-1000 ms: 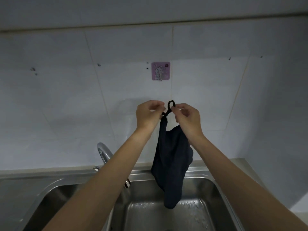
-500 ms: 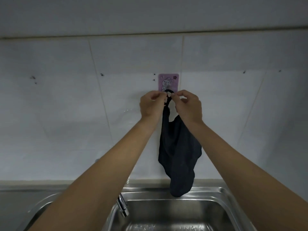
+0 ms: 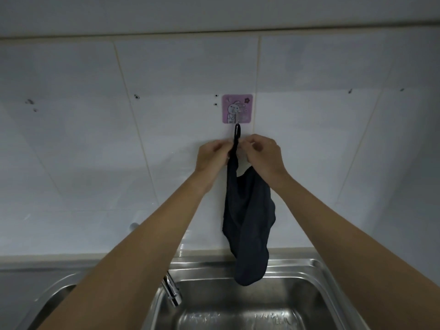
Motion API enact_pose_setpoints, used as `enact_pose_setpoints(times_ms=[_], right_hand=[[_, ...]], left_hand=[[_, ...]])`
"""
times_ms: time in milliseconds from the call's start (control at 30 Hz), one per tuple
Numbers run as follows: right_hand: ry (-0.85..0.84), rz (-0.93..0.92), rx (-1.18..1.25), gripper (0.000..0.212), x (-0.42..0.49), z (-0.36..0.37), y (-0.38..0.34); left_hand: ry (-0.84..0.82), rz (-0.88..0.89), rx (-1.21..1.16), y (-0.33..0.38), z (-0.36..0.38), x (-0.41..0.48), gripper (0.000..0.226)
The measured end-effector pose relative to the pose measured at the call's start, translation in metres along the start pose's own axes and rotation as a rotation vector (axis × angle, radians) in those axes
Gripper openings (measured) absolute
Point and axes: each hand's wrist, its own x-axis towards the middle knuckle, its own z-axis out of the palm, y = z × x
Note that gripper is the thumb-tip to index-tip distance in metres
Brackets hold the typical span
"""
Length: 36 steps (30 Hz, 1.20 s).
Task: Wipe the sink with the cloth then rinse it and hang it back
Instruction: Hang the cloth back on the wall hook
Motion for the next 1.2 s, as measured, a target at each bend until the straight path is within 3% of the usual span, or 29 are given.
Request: enact_pose_setpoints(times_ms=[100, 233, 367, 500, 600, 733, 1033, 1133, 1200], right_hand=[[-0.070, 0.061, -0.013, 0.018, -0.018, -0.007, 0.025], [-0.231, 0.162, -0.088, 0.029, -0.054, -0.018, 0.066], [-0.446, 0.240, -0.062, 0.020, -0.078, -0.027, 0.091], [-0.477, 0.248, -0.013, 0.025, -0.086, -0.027, 0.104], [-0.530, 0.267, -0.063, 0.029, -0.090, -0.030, 0.116], [-0.649, 0.319, -0.291, 0.026, -0.100, -0.044, 0.144], [-0.233, 0.404, -0.547, 0.013, -0.100, -0.089, 0.166], [-0.091, 0.420, -0.417, 0.010, -0.102, -0.087, 0.167], [-0.058, 0.460, -0.242, 0.010, -0.105, -0.079, 0.170]], left_hand=[[-0.053, -0.075, 0.110, -0.015, -0.011, -0.010, 0.023], [-0.256, -0.181, 0.354, -0.050, -0.025, -0.022, 0.012], [-0.386, -0.186, 0.597, -0.075, -0.033, -0.024, 0.027], [-0.479, -0.232, 0.794, -0.087, -0.037, -0.019, 0.035], [-0.422, -0.309, 0.839, -0.094, -0.044, -0.023, 0.028], [-0.155, -0.289, 0.766, -0.099, -0.056, -0.024, 0.012], [-0.014, -0.273, 0.977, -0.111, -0.071, -0.019, 0.018], [-0.031, -0.348, 0.916, -0.114, -0.066, -0.020, 0.005], [-0.032, -0.425, 0.775, -0.125, -0.063, -0.019, 0.009]])
